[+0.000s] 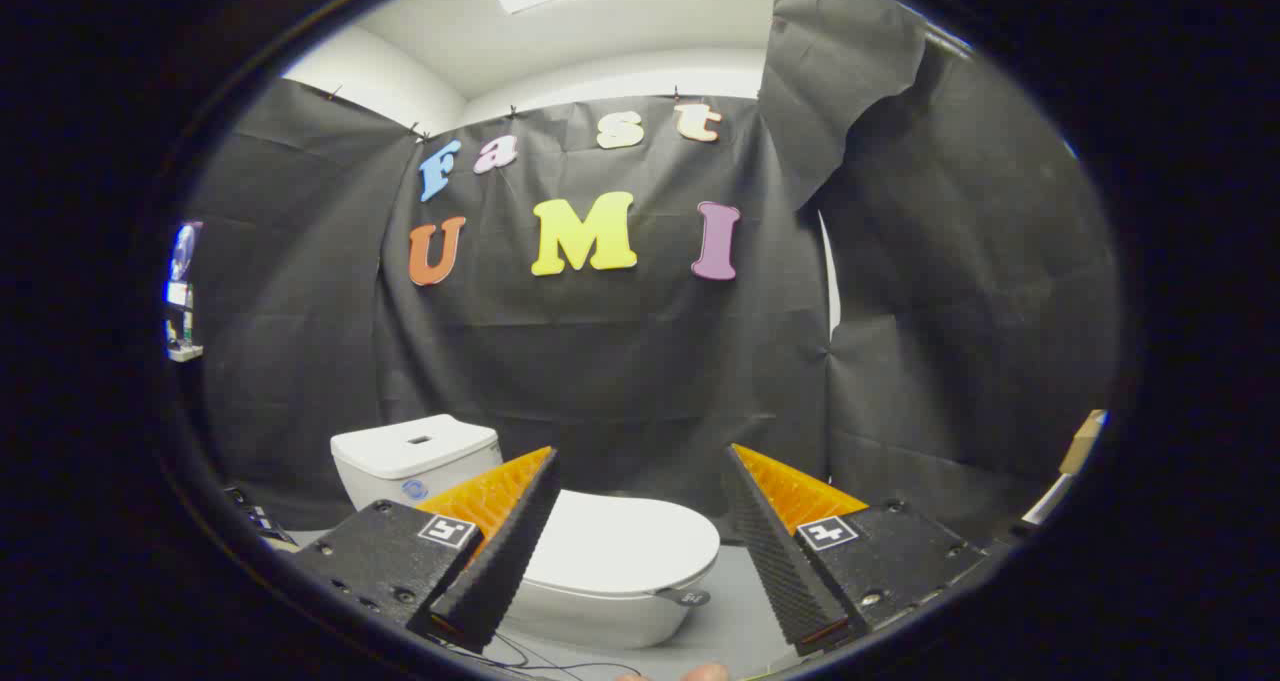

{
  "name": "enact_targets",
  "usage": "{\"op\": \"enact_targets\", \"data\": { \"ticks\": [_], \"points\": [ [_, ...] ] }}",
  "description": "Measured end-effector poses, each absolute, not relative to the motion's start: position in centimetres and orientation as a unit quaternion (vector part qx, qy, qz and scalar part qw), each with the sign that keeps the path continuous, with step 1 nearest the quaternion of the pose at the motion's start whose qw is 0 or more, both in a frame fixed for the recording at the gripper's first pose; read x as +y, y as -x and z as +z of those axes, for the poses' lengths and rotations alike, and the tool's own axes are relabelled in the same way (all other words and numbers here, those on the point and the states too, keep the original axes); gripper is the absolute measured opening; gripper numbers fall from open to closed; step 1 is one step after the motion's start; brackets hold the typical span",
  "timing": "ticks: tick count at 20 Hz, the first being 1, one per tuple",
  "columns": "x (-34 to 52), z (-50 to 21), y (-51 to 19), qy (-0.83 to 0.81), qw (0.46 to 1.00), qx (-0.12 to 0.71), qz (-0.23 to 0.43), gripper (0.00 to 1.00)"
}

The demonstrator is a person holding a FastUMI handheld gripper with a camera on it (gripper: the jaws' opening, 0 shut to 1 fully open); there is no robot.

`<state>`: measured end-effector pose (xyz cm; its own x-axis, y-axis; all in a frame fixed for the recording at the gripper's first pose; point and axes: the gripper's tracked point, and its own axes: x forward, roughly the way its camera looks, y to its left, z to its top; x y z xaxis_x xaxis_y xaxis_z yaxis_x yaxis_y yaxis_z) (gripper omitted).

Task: Open the toilet lid.

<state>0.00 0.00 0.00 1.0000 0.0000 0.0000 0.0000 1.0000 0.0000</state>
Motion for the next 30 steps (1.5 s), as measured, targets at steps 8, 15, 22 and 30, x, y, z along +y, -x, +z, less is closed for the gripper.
{"op": "enact_targets", "data": {
  "ticks": [8, 15, 22, 30],
  "points": [
    [-1.4, 0.5, 0.1, -0.008, 1.000, -0.011, -0.023, 1.00],
    [-1.7, 0.8, 0.3, 0.003, 0.999, -0.018, -0.028, 1.00],
    [-2.3, 0.2, 0.3, -0.007, 0.999, -0.008, -0.032, 1.00],
    [-3.8, -0.1, -0.7, -0.045, 0.996, -0.004, -0.075, 1.00]
  ]
}}
